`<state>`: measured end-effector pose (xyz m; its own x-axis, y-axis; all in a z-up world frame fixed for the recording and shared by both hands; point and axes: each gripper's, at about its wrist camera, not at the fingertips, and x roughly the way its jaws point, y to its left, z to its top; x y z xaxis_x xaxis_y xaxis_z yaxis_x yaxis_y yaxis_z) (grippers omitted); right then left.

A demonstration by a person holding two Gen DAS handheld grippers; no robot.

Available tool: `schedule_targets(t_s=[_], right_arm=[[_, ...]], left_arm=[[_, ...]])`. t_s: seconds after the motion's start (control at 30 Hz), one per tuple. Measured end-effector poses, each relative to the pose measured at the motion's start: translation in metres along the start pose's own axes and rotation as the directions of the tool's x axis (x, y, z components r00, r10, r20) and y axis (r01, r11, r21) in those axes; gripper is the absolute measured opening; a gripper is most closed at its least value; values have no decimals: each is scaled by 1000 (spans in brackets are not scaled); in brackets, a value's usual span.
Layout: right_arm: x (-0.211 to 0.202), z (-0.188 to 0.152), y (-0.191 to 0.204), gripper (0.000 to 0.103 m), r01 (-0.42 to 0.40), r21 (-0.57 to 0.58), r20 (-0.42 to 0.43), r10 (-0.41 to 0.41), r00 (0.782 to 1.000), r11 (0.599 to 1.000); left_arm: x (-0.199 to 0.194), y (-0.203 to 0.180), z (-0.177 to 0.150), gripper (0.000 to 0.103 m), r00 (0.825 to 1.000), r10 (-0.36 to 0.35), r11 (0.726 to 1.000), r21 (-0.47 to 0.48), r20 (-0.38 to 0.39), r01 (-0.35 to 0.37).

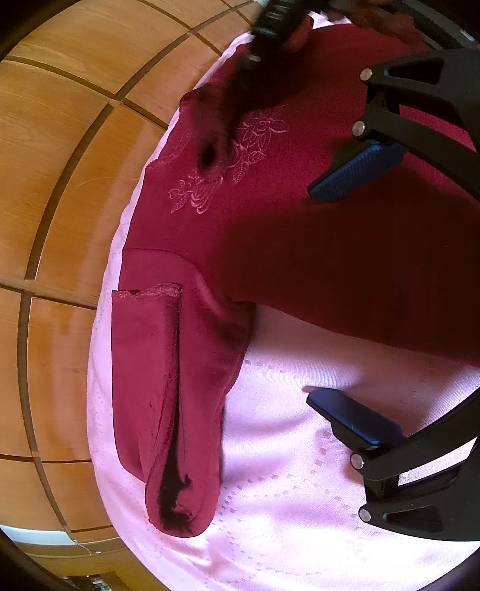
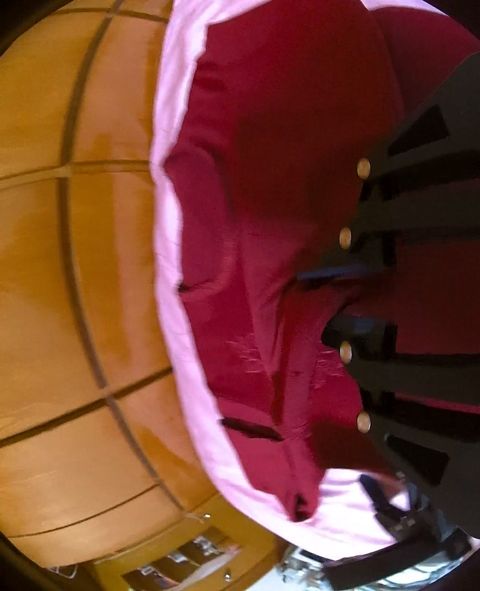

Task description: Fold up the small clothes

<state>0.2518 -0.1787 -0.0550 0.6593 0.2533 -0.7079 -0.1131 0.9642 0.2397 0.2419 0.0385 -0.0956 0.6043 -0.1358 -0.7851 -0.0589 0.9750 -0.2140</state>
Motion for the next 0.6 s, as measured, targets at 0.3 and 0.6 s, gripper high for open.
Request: schedule_targets(t_s=[0.3,0.6], right_arm=[[-81,-53,-71,62,-29,141,157,6,988,990],[-108,-73,-157,57,-51,392,206,-34,978,919]], left_arm=[[-45,-18,28,101,979,-164,985,-29,119,169],[26,-54,54,63,974,-213,975,-78,-80,207]])
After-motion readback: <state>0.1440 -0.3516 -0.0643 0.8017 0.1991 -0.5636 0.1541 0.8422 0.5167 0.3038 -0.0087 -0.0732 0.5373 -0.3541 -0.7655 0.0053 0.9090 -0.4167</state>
